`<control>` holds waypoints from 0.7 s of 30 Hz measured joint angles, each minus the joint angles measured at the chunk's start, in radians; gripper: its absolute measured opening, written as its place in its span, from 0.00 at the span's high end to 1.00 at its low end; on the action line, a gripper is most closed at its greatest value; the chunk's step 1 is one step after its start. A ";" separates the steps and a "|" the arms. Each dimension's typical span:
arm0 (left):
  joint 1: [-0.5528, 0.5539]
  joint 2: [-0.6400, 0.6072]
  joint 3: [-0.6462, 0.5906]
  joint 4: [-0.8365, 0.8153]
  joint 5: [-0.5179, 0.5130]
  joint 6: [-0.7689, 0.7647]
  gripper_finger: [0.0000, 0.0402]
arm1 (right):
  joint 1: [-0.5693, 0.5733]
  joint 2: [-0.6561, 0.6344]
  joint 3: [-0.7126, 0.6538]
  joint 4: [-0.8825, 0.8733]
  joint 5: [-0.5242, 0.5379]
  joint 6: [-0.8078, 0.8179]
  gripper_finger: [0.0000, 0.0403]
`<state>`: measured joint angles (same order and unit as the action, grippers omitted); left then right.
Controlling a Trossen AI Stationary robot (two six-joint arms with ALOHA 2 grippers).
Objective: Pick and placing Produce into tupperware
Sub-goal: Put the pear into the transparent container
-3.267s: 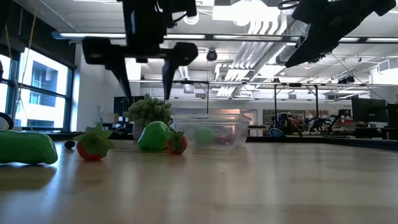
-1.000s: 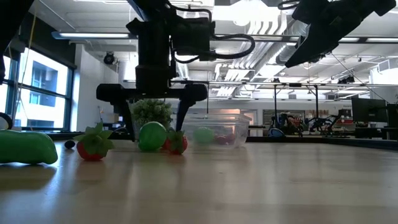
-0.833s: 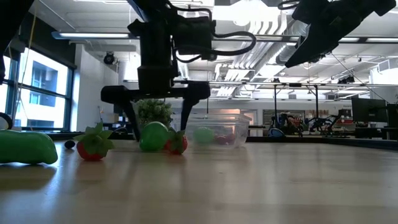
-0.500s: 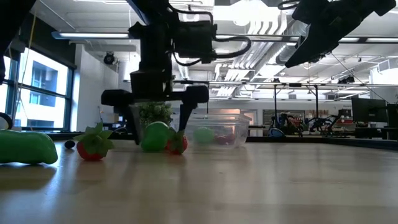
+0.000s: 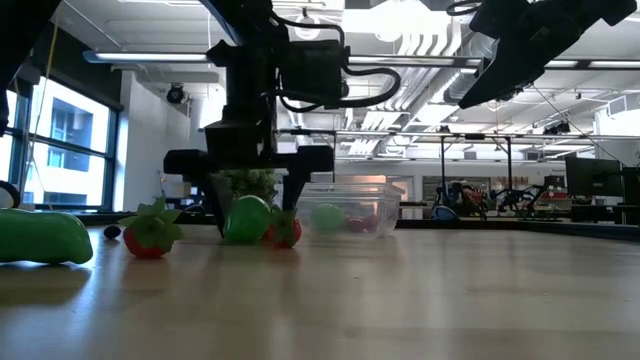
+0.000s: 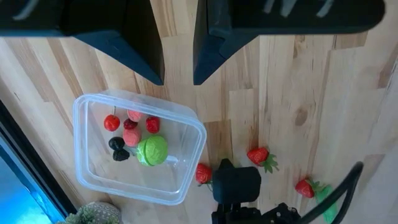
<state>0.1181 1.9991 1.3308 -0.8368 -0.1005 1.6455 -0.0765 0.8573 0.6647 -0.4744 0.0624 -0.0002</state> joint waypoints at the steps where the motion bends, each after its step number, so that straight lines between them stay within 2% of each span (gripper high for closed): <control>1: 0.000 0.000 0.000 -0.006 0.001 0.000 0.20 | 0.000 0.000 0.000 0.000 0.000 0.000 0.81; 21: 0.000 0.000 0.000 -0.029 0.023 -0.005 0.30 | 0.000 0.000 0.000 0.000 0.001 0.000 0.81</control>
<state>0.1177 1.9991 1.3308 -0.8658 -0.0777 1.6404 -0.0762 0.8572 0.6647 -0.4740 0.0635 -0.0005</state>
